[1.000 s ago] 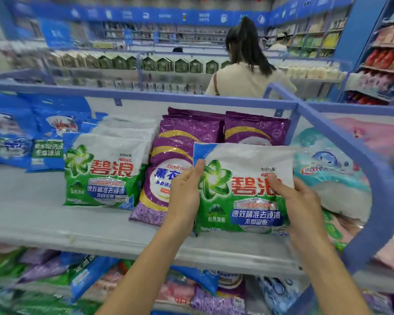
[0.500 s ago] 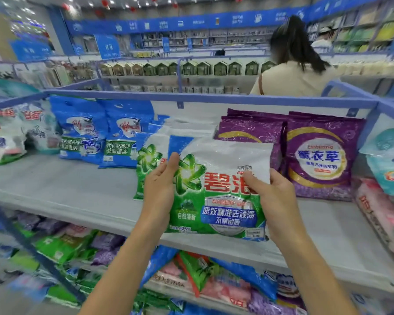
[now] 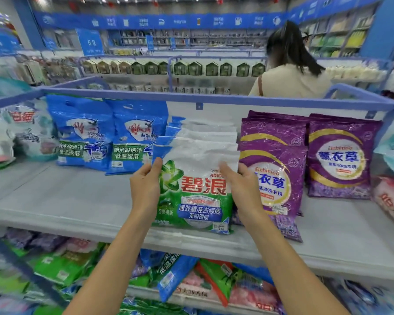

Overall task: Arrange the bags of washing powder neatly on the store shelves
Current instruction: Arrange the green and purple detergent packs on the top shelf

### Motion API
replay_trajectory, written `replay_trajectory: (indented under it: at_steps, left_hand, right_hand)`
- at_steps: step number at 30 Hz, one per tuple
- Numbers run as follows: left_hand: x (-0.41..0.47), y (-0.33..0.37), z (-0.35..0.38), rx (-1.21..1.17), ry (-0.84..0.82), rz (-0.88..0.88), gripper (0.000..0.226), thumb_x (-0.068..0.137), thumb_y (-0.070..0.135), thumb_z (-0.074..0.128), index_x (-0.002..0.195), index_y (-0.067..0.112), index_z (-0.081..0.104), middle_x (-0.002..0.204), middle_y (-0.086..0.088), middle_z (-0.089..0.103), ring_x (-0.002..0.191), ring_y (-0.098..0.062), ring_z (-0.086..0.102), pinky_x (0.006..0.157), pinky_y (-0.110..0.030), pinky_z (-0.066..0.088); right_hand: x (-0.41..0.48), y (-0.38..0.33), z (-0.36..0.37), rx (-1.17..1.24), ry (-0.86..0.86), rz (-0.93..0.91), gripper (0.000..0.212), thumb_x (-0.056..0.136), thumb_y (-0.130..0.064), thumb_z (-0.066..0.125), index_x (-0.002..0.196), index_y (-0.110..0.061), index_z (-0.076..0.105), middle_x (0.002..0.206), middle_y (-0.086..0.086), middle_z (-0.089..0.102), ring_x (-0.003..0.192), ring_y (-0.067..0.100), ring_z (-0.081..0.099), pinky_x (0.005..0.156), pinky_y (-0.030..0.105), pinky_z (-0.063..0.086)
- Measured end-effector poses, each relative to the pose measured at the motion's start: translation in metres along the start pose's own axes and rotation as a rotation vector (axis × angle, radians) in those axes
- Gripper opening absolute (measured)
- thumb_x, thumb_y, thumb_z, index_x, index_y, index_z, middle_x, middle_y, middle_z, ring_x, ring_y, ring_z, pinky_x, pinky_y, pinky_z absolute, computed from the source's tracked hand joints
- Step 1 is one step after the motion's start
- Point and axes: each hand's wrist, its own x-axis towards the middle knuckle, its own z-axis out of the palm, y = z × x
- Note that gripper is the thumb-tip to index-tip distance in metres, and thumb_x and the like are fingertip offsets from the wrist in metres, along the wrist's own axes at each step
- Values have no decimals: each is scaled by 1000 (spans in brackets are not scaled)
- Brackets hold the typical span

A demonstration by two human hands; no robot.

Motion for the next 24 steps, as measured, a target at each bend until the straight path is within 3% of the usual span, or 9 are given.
replay_trajectory:
  at_steps: [4, 7, 9, 12, 14, 17, 21, 23, 24]
  left_hand:
    - [13, 10, 1, -21, 4, 5, 28, 96, 36, 69, 71, 24, 70, 85, -14, 62, 78, -29, 57, 80, -54, 54]
    - [12, 10, -2, -27, -10, 36, 18, 98, 33, 67, 83, 23, 73, 90, -9, 71, 87, -31, 67, 91, -55, 56]
    - [10, 12, -5, -37, -25, 47, 15, 98, 32, 66, 94, 19, 72, 89, -1, 73, 81, -18, 71, 80, -39, 59]
    - [1, 13, -11, 36, -111, 23, 17, 95, 32, 70, 106, 21, 65, 91, 9, 71, 73, -3, 69, 64, -21, 50]
    - [-5, 8, -14, 171, -188, -11, 22, 90, 32, 75, 105, 23, 62, 96, 9, 70, 85, -6, 68, 67, -24, 46]
    - [-3, 5, -15, 141, -111, -18, 12, 93, 28, 72, 99, 18, 68, 95, -1, 77, 93, -22, 73, 76, -37, 56]
    - [-7, 11, -3, 88, -11, -13, 15, 98, 26, 66, 86, 28, 59, 88, 8, 68, 78, -1, 69, 66, -23, 44]
    - [-13, 6, 0, 156, 45, 40, 12, 97, 31, 67, 105, 23, 64, 105, 8, 67, 89, 6, 68, 78, -24, 46]
    - [-20, 4, 0, 204, 88, 81, 31, 96, 35, 69, 123, 20, 62, 118, 7, 63, 107, 1, 64, 89, -27, 47]
  right_hand:
    - [8, -9, -5, -71, 57, -84, 34, 90, -48, 72, 91, -14, 70, 98, 23, 71, 89, 34, 69, 89, 60, 55]
    - [-5, -8, -14, -140, 4, -22, 26, 92, -45, 72, 106, -22, 70, 103, 2, 77, 99, 22, 74, 89, 45, 60]
    - [-26, 1, -23, -225, -73, 16, 32, 86, -34, 81, 112, -25, 65, 106, -7, 76, 93, 7, 74, 80, 32, 62]
    - [-45, 20, -26, -492, -137, 28, 49, 73, -22, 92, 110, -30, 61, 102, -13, 76, 90, 0, 73, 81, 33, 62]
    - [-43, 26, -23, -515, -89, 0, 51, 70, -18, 94, 106, -30, 61, 98, -13, 76, 87, -1, 72, 81, 35, 63]
    - [-39, 22, -15, -479, -58, -51, 51, 68, -13, 95, 104, -26, 62, 95, -11, 75, 83, -3, 71, 77, 29, 62]
    - [-41, 22, -11, -490, -86, -83, 49, 70, -17, 94, 104, -30, 61, 96, -14, 74, 84, -6, 69, 75, 23, 59]
    - [-45, 23, -19, -474, -108, -105, 44, 76, -21, 91, 106, -33, 60, 99, -17, 72, 87, -6, 68, 75, 20, 58]
    - [-46, 21, -27, -464, -82, -122, 42, 79, -23, 88, 109, -32, 61, 102, -18, 70, 89, -4, 67, 75, 18, 57]
